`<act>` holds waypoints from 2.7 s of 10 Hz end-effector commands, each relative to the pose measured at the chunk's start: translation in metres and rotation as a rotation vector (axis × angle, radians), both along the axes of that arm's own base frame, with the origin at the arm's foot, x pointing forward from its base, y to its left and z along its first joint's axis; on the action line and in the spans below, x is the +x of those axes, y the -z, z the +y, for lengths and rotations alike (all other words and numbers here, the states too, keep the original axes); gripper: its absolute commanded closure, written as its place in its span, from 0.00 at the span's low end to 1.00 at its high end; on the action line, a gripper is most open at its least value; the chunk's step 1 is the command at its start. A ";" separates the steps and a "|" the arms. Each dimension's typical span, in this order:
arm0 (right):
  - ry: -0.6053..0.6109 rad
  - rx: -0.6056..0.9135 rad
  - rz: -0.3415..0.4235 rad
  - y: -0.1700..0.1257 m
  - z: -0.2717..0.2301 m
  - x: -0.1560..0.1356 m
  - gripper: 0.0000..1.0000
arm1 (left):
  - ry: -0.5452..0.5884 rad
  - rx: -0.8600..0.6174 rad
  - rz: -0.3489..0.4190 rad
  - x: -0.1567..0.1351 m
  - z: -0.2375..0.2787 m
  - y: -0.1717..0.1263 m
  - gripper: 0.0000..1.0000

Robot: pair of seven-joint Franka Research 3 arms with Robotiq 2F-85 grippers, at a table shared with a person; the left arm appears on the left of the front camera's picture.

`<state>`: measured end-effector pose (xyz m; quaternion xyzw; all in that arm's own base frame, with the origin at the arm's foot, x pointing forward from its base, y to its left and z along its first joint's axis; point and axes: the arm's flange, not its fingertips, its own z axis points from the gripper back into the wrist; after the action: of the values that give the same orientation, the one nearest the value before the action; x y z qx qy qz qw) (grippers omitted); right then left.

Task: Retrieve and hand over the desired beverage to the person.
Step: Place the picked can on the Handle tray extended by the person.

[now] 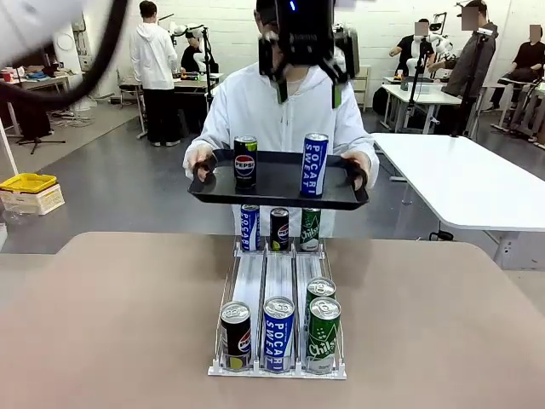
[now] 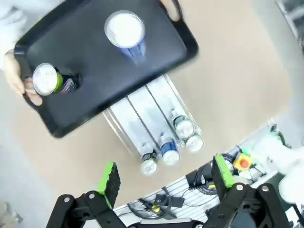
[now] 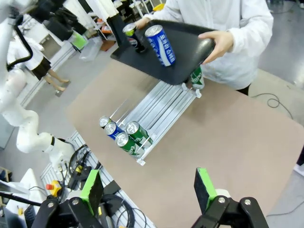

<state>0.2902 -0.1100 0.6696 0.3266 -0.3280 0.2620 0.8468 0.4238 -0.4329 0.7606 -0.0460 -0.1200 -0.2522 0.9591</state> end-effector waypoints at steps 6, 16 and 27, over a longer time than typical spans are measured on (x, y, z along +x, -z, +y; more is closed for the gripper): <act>-0.020 0.032 -0.021 0.000 0.001 0.002 0.00 | 0.179 -0.108 -0.179 -0.131 0.262 0.138 0.00; -0.020 0.032 -0.021 0.000 0.001 0.002 0.00 | 0.049 -0.169 -0.105 -0.125 0.313 0.161 0.00; -0.020 0.032 -0.021 0.000 0.001 0.002 0.00 | 0.266 -0.263 -0.097 -0.117 0.364 0.137 0.00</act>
<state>0.2899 -0.1107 0.6696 0.3263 -0.3281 0.2613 0.8472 0.3048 -0.0974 0.6092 -0.1323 -0.1927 -0.3062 0.9228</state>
